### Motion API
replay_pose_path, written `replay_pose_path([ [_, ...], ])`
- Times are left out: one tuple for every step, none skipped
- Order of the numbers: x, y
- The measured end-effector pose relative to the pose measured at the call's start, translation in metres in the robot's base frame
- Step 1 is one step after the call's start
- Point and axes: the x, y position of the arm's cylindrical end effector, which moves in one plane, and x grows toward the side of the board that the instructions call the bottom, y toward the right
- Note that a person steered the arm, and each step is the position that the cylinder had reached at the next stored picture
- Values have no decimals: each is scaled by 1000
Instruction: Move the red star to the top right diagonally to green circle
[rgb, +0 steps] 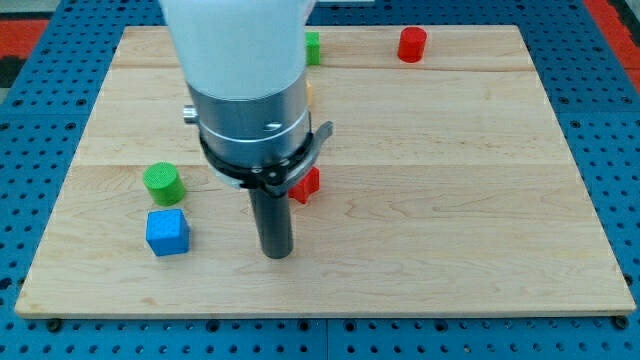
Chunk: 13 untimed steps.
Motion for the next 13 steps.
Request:
replay_pose_path([
  [-9, 17],
  [-42, 22],
  [-72, 15],
  [-82, 12],
  [-82, 18],
  [-77, 41],
  [-77, 62],
  [-84, 72],
  [-108, 61],
  [-124, 0],
  [-125, -71],
  [-107, -72],
  [-86, -66],
])
